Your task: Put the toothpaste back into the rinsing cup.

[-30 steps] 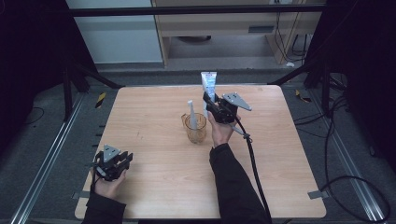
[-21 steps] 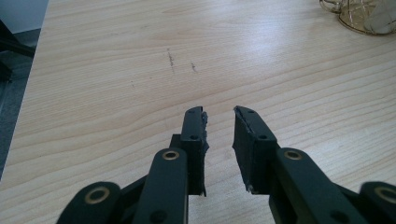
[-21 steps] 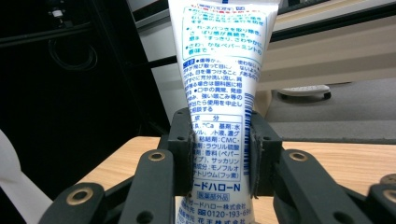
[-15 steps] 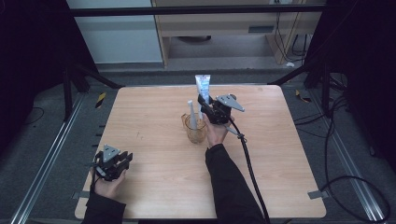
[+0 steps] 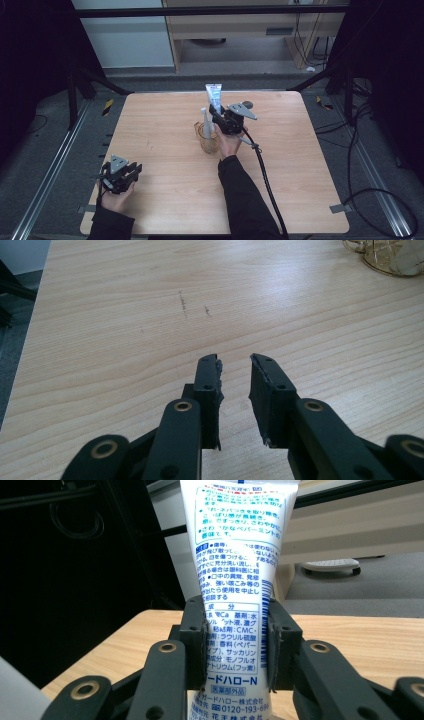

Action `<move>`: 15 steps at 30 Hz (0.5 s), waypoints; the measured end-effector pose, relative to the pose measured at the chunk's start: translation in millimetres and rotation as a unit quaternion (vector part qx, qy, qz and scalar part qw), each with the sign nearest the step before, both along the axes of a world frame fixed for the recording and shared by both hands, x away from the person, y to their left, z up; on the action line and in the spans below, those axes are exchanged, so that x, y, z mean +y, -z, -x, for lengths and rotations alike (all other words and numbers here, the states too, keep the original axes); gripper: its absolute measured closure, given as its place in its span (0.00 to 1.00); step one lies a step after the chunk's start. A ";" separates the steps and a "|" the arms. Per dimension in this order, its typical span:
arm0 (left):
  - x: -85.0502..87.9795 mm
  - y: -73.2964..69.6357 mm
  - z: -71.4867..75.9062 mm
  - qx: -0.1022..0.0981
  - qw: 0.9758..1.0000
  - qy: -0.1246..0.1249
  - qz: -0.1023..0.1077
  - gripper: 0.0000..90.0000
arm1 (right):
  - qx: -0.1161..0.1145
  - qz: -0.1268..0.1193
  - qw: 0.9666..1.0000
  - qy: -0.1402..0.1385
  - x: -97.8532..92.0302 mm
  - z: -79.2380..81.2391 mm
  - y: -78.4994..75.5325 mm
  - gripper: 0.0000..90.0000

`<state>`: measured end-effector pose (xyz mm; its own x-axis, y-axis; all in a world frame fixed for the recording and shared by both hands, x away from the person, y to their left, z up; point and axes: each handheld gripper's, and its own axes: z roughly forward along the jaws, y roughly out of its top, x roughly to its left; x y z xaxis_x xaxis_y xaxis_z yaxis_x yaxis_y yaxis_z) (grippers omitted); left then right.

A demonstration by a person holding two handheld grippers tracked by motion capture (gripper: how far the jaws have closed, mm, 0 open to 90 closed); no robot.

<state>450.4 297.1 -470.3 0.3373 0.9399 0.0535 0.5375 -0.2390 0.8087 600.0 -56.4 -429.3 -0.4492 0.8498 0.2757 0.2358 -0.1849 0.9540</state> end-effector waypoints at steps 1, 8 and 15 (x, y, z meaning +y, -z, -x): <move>0.0 -0.1 0.1 0.000 1.000 0.000 0.000 0.81 | 0.002 -0.001 1.000 -0.001 0.6 -0.3 0.6 0.75; 0.1 -0.1 0.1 0.000 1.000 0.000 0.000 0.81 | 0.012 0.006 1.000 -0.008 2.7 -2.2 5.7 0.74; -0.5 0.3 -0.1 0.000 1.000 0.001 0.000 0.81 | 0.025 0.015 0.999 -0.023 3.4 -2.2 8.1 0.73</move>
